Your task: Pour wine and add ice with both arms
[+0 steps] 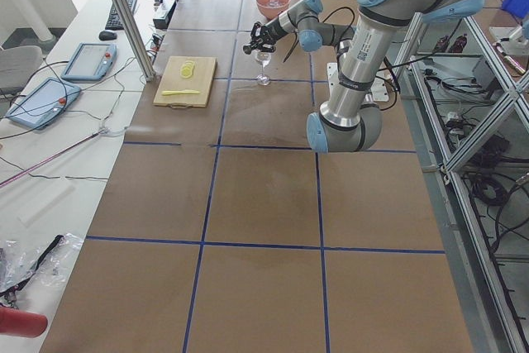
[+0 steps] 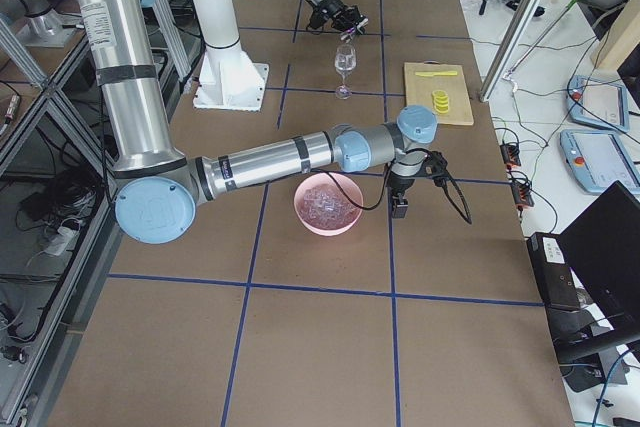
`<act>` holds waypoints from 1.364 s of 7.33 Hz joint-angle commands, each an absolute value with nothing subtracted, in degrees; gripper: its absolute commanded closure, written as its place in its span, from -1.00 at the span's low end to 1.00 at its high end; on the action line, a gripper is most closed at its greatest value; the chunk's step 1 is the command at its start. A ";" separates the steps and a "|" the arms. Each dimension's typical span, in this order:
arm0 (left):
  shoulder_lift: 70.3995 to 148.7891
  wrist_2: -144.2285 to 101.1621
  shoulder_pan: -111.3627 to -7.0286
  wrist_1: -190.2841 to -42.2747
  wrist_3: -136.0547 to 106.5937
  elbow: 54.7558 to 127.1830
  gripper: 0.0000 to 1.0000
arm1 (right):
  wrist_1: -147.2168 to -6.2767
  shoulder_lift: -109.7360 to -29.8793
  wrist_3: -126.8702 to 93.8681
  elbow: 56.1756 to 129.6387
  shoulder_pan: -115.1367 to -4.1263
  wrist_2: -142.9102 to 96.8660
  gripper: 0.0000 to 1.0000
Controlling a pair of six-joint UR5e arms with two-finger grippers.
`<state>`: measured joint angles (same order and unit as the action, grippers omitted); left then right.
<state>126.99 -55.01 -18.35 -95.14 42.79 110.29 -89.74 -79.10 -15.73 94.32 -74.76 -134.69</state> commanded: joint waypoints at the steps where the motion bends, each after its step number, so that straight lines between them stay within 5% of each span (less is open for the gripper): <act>1: 125.96 -55.11 -19.07 -98.94 34.43 110.65 1.00 | -89.74 -79.10 -15.73 94.31 -74.71 -134.91 -1.00; 4: 121.14 -55.28 -22.59 -108.77 28.53 113.28 1.00 | -89.74 -79.10 -15.64 94.13 -74.62 -134.91 -1.00; 10: 98.75 -58.98 -25.31 -136.06 8.71 112.86 1.00 | -89.74 -79.10 -15.64 94.66 -74.71 -134.82 -1.00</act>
